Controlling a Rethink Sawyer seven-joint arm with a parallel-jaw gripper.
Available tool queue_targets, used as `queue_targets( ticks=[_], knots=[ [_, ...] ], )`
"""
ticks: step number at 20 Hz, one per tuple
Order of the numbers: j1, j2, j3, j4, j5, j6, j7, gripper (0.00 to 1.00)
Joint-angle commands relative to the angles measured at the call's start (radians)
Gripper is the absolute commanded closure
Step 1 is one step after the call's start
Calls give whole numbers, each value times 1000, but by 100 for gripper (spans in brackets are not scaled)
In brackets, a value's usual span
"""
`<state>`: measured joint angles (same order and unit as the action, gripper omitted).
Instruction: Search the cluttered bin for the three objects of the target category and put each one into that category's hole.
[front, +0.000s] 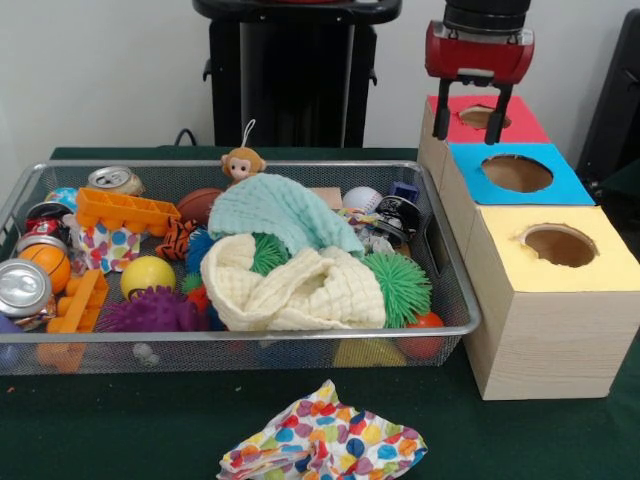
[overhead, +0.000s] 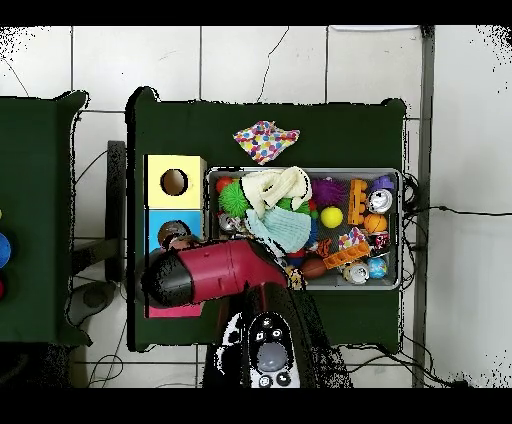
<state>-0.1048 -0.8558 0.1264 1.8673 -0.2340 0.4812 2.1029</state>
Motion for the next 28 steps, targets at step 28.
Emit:
queue_targets(
  ticks=[28],
  knots=[
    [-676, 43, 484, -7, -287, 210, -538, 0]
  ],
)
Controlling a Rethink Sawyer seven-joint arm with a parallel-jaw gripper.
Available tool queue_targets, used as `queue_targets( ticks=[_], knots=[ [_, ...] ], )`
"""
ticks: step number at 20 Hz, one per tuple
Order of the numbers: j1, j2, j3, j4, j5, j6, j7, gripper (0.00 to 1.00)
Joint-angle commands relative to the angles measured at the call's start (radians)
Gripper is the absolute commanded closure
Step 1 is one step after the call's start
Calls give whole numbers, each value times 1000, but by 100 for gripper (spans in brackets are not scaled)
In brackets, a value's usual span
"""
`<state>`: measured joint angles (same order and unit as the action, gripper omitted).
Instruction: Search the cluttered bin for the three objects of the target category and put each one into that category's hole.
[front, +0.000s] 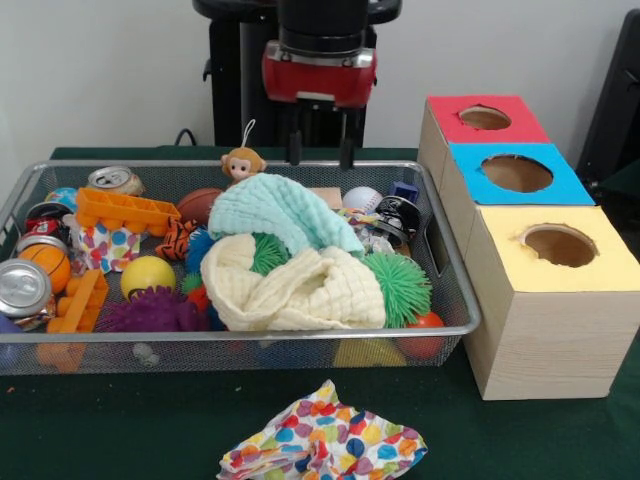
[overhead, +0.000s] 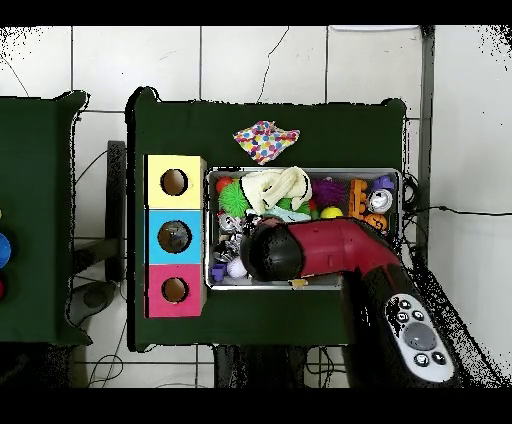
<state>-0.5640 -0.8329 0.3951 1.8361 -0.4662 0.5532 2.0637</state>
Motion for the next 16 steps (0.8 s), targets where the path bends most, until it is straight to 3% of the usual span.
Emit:
queue_targets(
  ticks=[1, 9, 12, 16],
  knots=[
    [-260, 9, 244, 21, -47, 172, -543, 0],
    [-415, -59, 320, -82, -57, 379, -771, 0],
    [-455, -39, 348, -126, -48, 419, -825, 0],
    [-479, 20, 366, -156, -77, 396, -873, 0]
  ],
)
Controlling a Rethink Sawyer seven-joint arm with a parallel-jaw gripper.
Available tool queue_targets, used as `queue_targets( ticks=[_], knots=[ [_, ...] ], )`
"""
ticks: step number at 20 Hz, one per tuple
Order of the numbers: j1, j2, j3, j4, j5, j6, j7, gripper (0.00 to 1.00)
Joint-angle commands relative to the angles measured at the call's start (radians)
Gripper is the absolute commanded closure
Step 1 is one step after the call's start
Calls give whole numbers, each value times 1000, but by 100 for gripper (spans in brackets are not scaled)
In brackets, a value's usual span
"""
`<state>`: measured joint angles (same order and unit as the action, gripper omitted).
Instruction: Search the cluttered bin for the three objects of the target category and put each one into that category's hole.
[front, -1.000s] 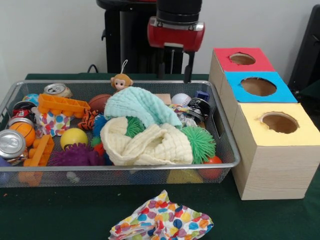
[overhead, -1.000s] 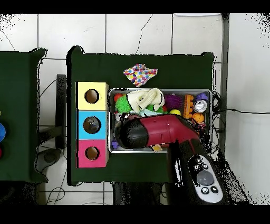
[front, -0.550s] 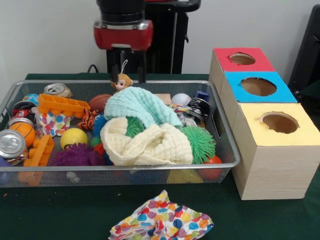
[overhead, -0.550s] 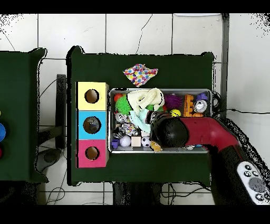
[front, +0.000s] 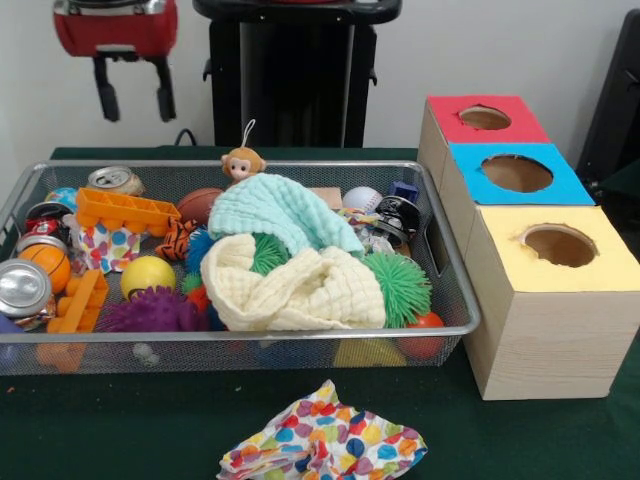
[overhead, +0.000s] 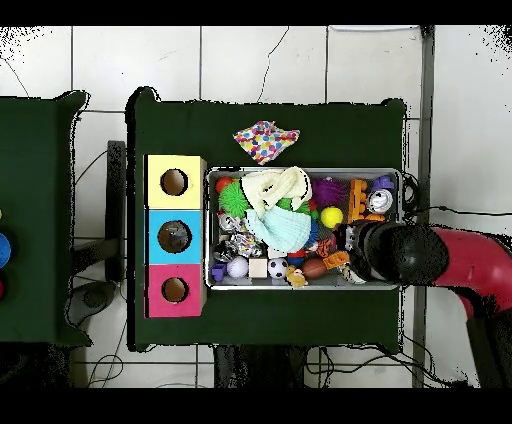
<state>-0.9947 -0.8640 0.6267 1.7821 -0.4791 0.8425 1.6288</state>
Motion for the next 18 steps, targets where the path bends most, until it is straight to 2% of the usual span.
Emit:
queue_targets(
  ticks=[1, 5, 9, 15, 18],
  knots=[
    [-48, 88, 136, -84, -81, 47, -420, 0],
    [-36, 173, 109, -22, -151, -129, -339, 0],
    [-18, 210, 86, 20, -202, -244, -266, 0],
    [27, 215, 22, 50, -262, -343, -168, 0],
    [34, 208, -1, 52, -254, -334, -148, 0]
  ],
)
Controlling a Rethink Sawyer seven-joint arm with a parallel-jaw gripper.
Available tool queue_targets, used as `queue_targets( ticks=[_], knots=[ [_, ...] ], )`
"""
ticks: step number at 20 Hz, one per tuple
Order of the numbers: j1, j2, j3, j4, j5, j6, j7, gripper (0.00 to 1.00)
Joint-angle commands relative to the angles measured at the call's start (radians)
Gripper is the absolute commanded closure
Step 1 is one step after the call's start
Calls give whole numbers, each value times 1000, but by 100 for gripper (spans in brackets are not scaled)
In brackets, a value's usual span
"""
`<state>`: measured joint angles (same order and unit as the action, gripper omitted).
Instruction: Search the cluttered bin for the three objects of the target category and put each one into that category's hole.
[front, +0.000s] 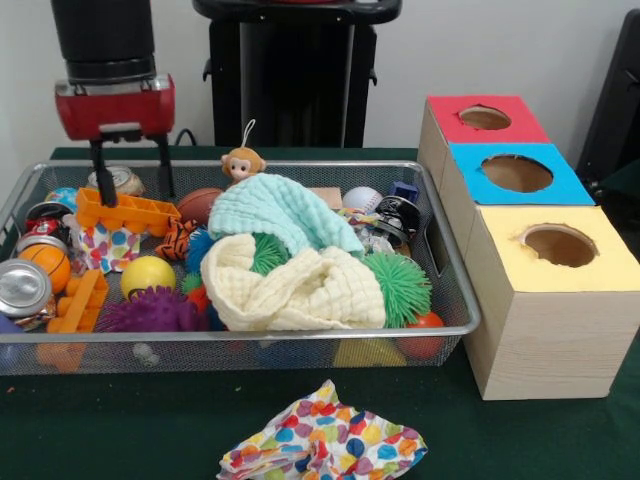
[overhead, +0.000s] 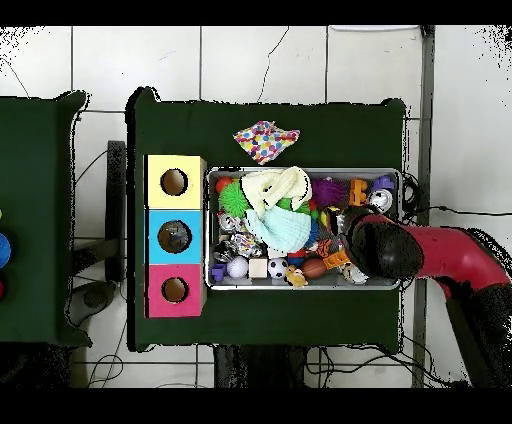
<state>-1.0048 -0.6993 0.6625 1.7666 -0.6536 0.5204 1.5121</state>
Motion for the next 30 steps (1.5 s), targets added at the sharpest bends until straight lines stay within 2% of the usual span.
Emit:
queue_targets(
  ticks=[1, 5, 11, 15, 26, 30],
  knots=[
    [50, 34, -59, 71, -80, -9, -11, 0],
    [46, 28, -97, 90, -84, -2, 6, 0],
    [59, 26, -157, 93, -126, -49, 39, 0],
    [21, 18, -150, 110, -133, -60, -4, 0],
    [0, 37, -167, 87, -181, -90, -17, 0],
    [-33, 63, -147, 61, -195, -83, -62, 0]
  ],
)
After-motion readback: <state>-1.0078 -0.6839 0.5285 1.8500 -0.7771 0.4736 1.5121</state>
